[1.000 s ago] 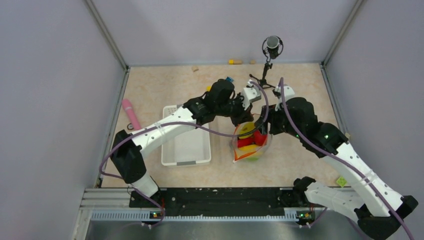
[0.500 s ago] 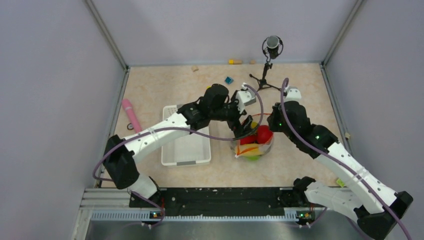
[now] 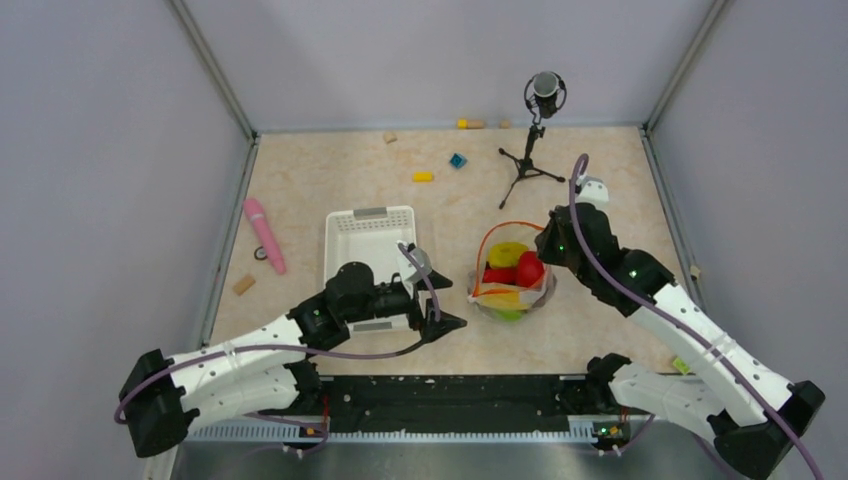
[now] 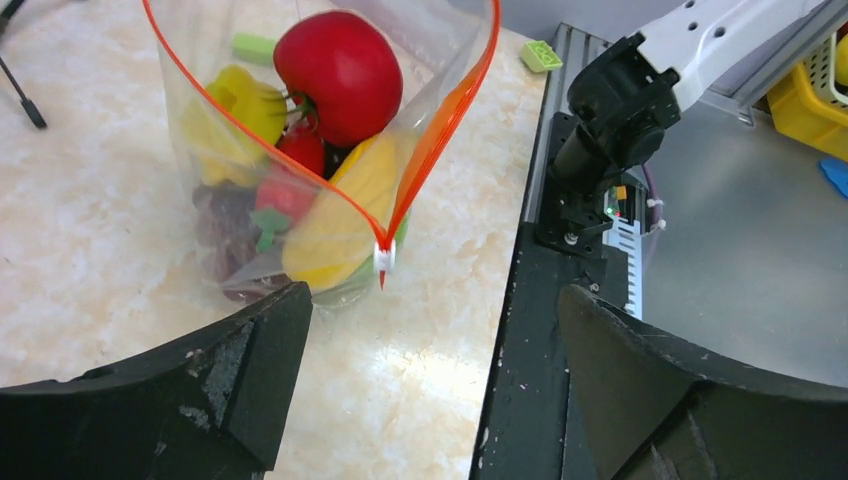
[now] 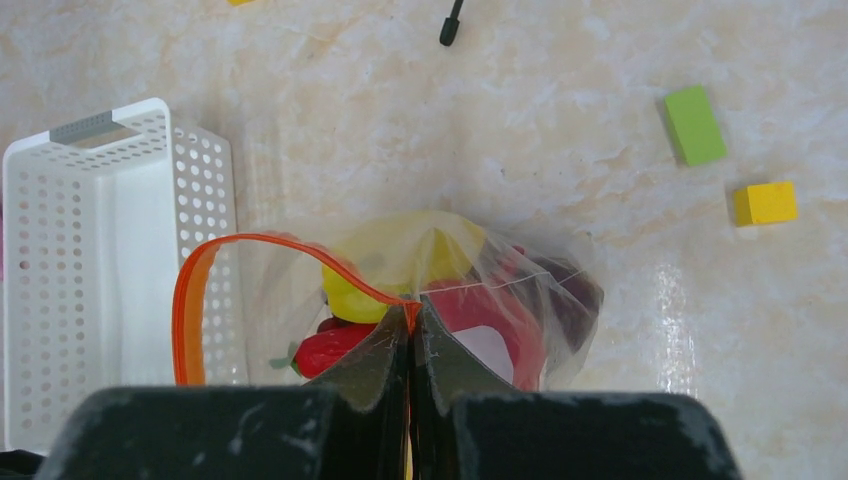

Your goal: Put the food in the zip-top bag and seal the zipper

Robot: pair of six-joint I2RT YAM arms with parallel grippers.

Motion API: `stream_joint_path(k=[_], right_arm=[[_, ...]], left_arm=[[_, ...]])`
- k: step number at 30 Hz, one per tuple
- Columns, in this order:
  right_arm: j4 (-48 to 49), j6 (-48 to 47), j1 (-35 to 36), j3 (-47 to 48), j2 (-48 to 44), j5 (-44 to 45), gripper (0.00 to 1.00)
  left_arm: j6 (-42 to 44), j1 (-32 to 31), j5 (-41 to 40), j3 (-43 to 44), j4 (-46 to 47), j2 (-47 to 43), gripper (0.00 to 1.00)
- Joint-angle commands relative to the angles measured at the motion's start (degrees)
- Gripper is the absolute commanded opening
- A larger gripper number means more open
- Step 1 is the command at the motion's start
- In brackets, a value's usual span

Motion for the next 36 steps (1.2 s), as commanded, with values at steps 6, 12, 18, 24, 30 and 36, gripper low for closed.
stream_joint_path(k=[6, 12, 18, 24, 30, 36], right_arm=[[0.6, 2.31, -0.42, 0.14, -0.43, -1.32, 0.0], [0.13, 2.27, -0.49, -0.21, -2.04, -1.61, 0.0], [-0.56, 1.58, -0.46, 0.17, -2.85, -1.57, 0.0], [-1.52, 0.74, -0.49, 0.67, -3.72, 0.9, 0.0], [-1.67, -0.16, -0.83, 0.68, -3.87, 0.77, 0.0], [-3.03, -2.63, -0.93, 1.51, -3.22, 3.13, 0.0]], left_arm=[[-4.27, -2.44, -2.55, 0.62, 11.73, 8.61, 0.94], [-2.88, -2.91, -4.79, 4.22, 11.06, 15.03, 0.86], [0.28, -2.91, -7.18, 7.59, 10.11, 17.62, 0.65], [2.06, -3.0, -5.83, 9.91, 6.09, 19.23, 0.43], [3.56, -3.05, -6.54, 11.74, 3.35, 19.72, 0.04], [10.12, -3.02, -7.96, 15.79, -5.26, 18.26, 0.0]])
